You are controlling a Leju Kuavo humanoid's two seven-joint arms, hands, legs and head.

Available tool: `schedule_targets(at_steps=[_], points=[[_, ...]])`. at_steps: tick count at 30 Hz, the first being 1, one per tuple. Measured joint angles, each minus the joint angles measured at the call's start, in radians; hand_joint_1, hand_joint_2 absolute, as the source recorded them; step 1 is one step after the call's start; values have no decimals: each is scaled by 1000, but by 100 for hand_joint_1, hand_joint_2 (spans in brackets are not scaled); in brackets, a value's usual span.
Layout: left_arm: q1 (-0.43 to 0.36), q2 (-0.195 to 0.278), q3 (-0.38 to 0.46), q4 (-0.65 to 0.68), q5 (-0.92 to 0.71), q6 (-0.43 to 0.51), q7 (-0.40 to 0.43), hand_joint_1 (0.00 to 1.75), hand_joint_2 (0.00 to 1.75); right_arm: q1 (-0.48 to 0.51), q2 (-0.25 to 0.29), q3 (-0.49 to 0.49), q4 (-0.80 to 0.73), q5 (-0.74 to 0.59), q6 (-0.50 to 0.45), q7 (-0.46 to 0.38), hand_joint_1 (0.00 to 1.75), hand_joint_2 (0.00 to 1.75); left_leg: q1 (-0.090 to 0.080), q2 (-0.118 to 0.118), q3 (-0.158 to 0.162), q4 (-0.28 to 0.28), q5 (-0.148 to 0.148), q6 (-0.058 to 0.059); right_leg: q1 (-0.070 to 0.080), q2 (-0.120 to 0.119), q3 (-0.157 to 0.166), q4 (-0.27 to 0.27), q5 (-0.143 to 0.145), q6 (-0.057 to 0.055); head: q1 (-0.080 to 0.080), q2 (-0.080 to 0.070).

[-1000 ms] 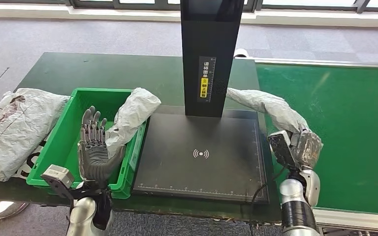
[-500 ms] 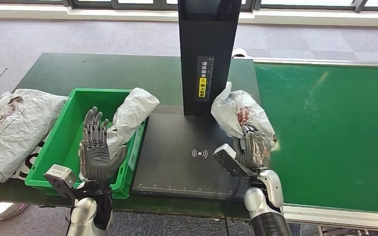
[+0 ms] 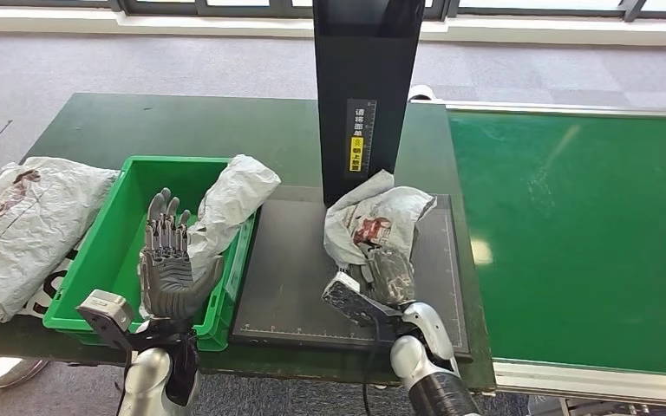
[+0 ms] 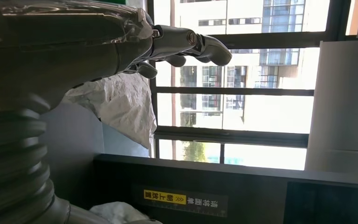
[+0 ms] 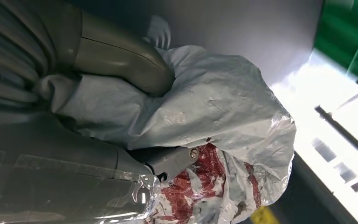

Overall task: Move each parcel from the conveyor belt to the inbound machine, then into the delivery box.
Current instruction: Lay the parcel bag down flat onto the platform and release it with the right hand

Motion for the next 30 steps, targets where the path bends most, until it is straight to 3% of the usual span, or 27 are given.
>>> schedule_targets(at_steps=[8, 16, 17, 20, 21, 25, 30], points=[[-1, 0, -6, 5, -3, 3, 0, 0, 175, -8, 25, 35, 81, -38, 72, -33, 175, 175, 0, 0, 0, 0, 0, 0, 0, 0, 0, 0, 0, 0, 0, 0], [-2, 0, -8, 8, -3, 3, 0, 0, 175, -11, 29, 41, 103, -45, 83, -39, 175, 175, 0, 0, 0, 0, 0, 0, 0, 0, 0, 0, 0, 0, 0, 0], [-2, 0, -8, 8, -3, 3, 0, 0, 175, -11, 29, 41, 105, -47, 86, -41, 138, 175, 0, 0, 0, 0, 0, 0, 0, 0, 0, 0, 0, 0, 0, 0], [-2, 0, -8, 8, -2, 4, 0, 0, 175, -13, 29, 42, 110, -56, 108, -48, 7, 175, 0, 0, 0, 0, 0, 0, 0, 0, 0, 0, 0, 0, 0, 0], [-2, 0, -8, 8, -2, 4, 0, 0, 175, -13, 29, 44, 111, -59, 112, -47, 0, 175, 0, 0, 0, 0, 0, 0, 0, 0, 0, 0, 0, 0, 0, 0], [-1, 0, -8, 6, 0, 14, 0, 0, 175, -13, 30, 50, 118, -71, 50, -9, 0, 0, 0, 0, 0, 0, 0, 0, 0, 0, 0, 0, 0, 0, 0, 0], [8, 0, -8, -14, 3, 30, 0, 0, 175, -17, 30, 40, 111, -128, -125, 26, 0, 0, 0, 0, 0, 0, 0, 0, 0, 0, 0, 0, 0, 0, 0, 0]])
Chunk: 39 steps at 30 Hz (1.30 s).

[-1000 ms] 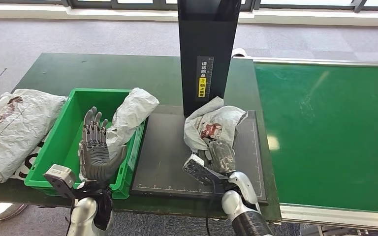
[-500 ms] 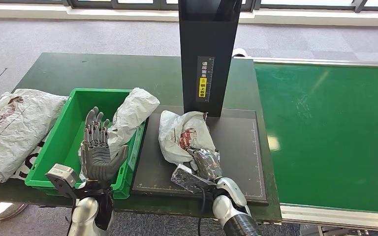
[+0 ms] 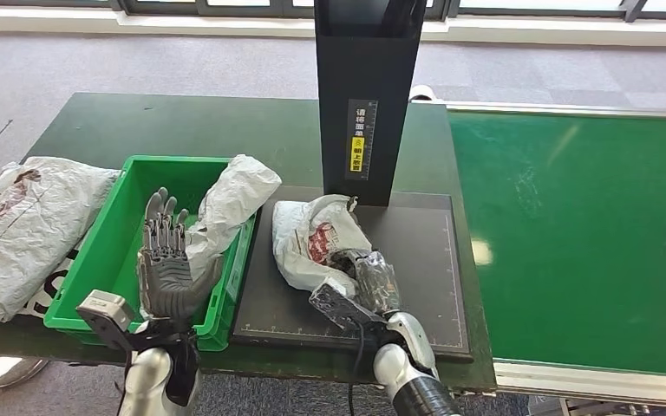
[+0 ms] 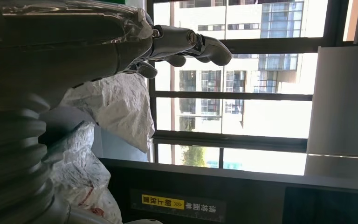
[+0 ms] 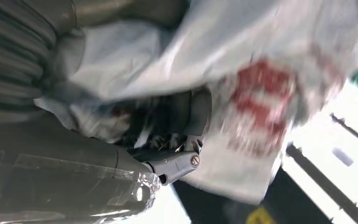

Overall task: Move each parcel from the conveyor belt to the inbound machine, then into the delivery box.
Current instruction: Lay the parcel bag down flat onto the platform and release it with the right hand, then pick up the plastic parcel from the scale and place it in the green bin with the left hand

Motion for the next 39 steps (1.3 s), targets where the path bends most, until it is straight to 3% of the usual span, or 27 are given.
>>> schedule_targets(at_steps=[4, 9, 14, 21, 35, 39], points=[[24, 0, 0, -24, 8, 19, 0, 0, 175, 3, -1, -65, -66, -139, -141, -50, 0, 0, 0, 0, 0, 0, 0, 0, 0, 0, 0, 0, 0, 0, 0, 0], [32, 0, 0, -32, 10, 29, 0, 0, 175, 40, -6, -119, -196, -244, -185, -118, 0, 0, 0, 0, 0, 0, 0, 0, 0, 0, 0, 0, 0, 0, 0, 0], [30, 0, -3, -29, 7, 29, 0, 0, 175, 92, -19, -122, -352, -316, -272, -130, 0, 0, 0, 0, 0, 0, 0, 0, 0, 0, -1, 0, 0, 0, 0, 0], [25, 1, -19, -17, -12, 44, 0, 0, 175, 136, -37, -122, -480, -355, -327, -130, 0, 0, 0, 0, 0, 0, -1, -1, 0, 1, -1, 0, 0, 0, 0, 0], [9, 8, -75, 24, -92, 138, 0, 0, 175, 166, -59, -120, -562, -349, -384, -130, 0, 0, 0, 0, 1, 0, -1, -1, 0, 0, -1, 0, 0, 0, 0, 0], [-24, 18, -162, 120, -311, 223, 0, 0, 175, 217, -48, -136, -734, -174, -412, -132, 0, 175, -1, -1, 1, 0, -1, 0, -1, -1, -1, 0, 0, 0, 0, 0]])
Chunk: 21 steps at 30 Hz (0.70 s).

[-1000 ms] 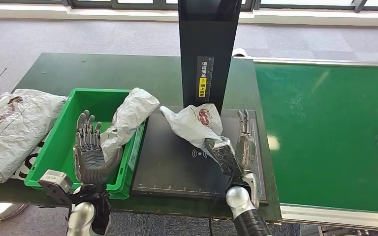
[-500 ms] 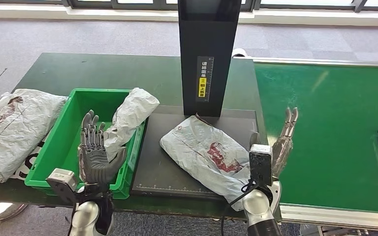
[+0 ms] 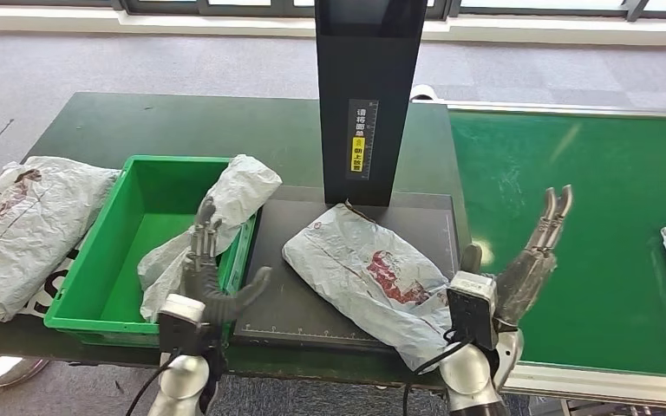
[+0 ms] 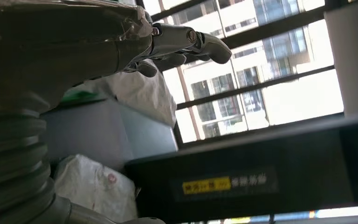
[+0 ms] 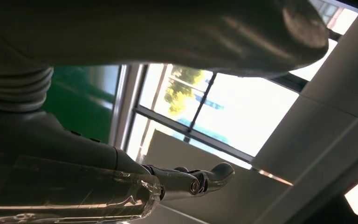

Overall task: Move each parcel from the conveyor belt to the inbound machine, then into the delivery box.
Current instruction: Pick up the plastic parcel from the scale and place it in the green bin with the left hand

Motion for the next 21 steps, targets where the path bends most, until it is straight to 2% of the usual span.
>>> schedule_targets(at_steps=[2, 6, 10, 13, 17, 21], points=[[-22, 1, -38, 58, -86, 37, 0, 0, 175, 17, 8, -11, -71, 48, -2, 0, 0, 175, 0, 0, 0, 0, 0, 0, 0, 0, 0, 0, 0, 0, 0, 0], [-51, -2, -66, 124, -136, 71, 0, 0, 175, 31, 15, -17, -131, 76, -3, 0, 0, 175, -1, 1, 0, 0, 0, 1, -1, 0, 0, 0, 0, 0, 0, 0], [-227, -31, -215, 435, -199, 227, 74, 0, 175, 64, 26, -33, -347, 129, -4, 2, 0, 175, -1, 2, 2, 0, 0, 1, -1, 1, 1, 0, 1, 1, 0, 0], [-277, -43, -278, 513, -199, 257, 99, 0, 175, 68, 26, -34, -385, 131, -4, 2, 0, 175, -1, 3, 2, 0, 0, 1, -1, 2, 1, 0, 2, 1, 0, 0], [-311, -54, -314, 572, -205, 279, 116, 0, 175, 72, 26, -36, -413, 132, -4, 3, 0, 175, -1, 3, 2, 0, 0, 1, -1, 2, 1, 0, 2, 1, 0, 0], [-373, -71, -388, 651, -247, 350, 233, 0, 175, 76, 29, -48, -435, 138, -4, 3, 0, 175, -1, 2, 2, 0, 0, 1, -1, 1, 2, 0, 2, 1, 0, 0]])
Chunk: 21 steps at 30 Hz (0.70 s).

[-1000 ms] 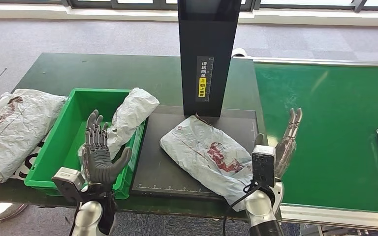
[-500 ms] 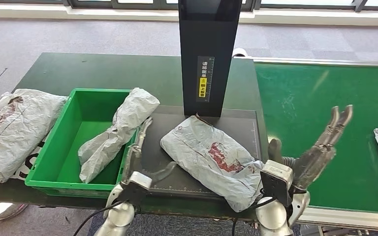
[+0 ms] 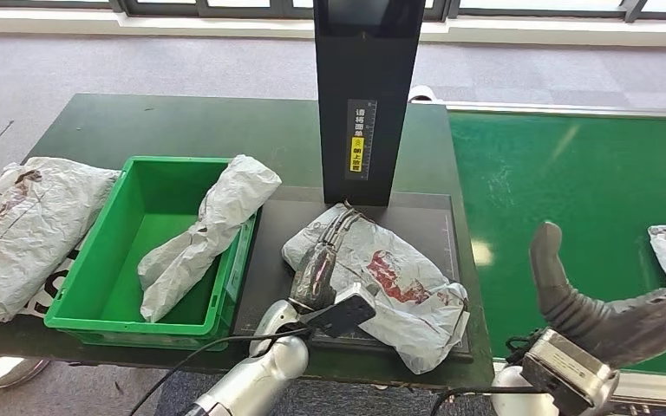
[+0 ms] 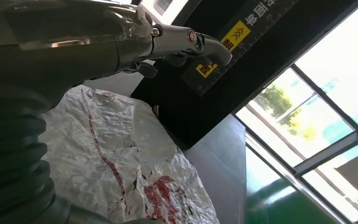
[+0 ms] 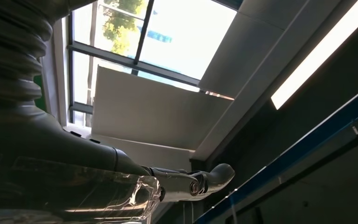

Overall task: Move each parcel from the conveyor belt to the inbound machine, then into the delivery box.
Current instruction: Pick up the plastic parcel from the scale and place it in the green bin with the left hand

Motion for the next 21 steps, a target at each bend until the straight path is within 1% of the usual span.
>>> schedule_targets(at_steps=[1, 2, 5, 6, 7, 8, 10, 11, 12, 16, 21], points=[[-18, -4, -27, 21, -22, 8, 53, 0, 175, 1, 0, -2, -4, 1, 0, 0, 0, 175, 0, 0, 0, 0, 0, 0, 0, 0, 0, 0, 0, 0, 0, 0], [-38, -7, -61, 46, -62, 9, 132, 0, 175, 1, 1, -3, -7, 2, 0, 0, 0, 175, 0, 0, 0, 0, 0, 0, 0, 0, 0, 0, 0, 0, 0, 0], [-92, -13, -187, 127, -219, -17, 420, 0, 175, 3, 1, -4, -16, 2, 0, 0, 0, 175, 0, 0, 0, 0, 0, 0, 0, 0, 0, 0, 0, 0, 0, 0], [-104, -13, -226, 147, -249, -31, 477, 0, 175, 3, 1, -4, -19, 2, 0, 0, 0, 175, 0, 0, 0, 0, 0, 0, 0, 0, 0, 0, 0, 0, 0, 0], [-114, -13, -259, 165, -266, -46, 510, 4, 175, 4, 1, -4, -22, 1, 0, 0, 0, 175, 0, 0, 0, 0, 0, 0, 0, 0, 0, 0, 0, 0, 0, 0], [-123, -14, -286, 181, -275, -64, 532, 18, 175, 4, 1, -4, -24, 0, 0, 0, 0, 175, 0, 0, 0, 0, 0, 0, 0, 1, 0, 0, 0, 0, 0, 0], [-139, -14, -330, 208, -287, -108, 563, 105, 175, 5, 1, -5, -28, -2, 0, 0, 0, 175, 0, 0, 0, 0, 0, 0, 0, 1, 0, 0, 0, 0, 0, 0], [-146, -14, -349, 220, -291, -131, 576, 144, 175, 5, 1, -6, -30, -3, 0, 0, 0, 175, 0, 0, 0, 0, 0, 0, 0, 0, 0, 0, 0, 0, 0, 0], [-154, -15, -368, 231, -293, -154, 587, 175, 175, 6, 1, -8, -31, -5, 0, 0, 0, 175, 0, 0, 1, 0, 0, 0, 0, 0, 1, 0, 0, 0, 0, 0], [-180, -16, -430, 265, -295, -225, 604, 175, 175, 8, 1, -18, -38, -11, 0, 0, 0, 175, 0, 0, 2, 0, 0, 0, 0, -1, 3, 0, -1, 0, 0, 0], [-190, -17, -464, 288, -294, -244, 606, 175, 175, 10, 1, -26, -45, -13, 0, 0, 0, 175, 0, 0, 4, 0, -1, 1, 0, 0, 5, 0, -1, 0, 0, 0]])
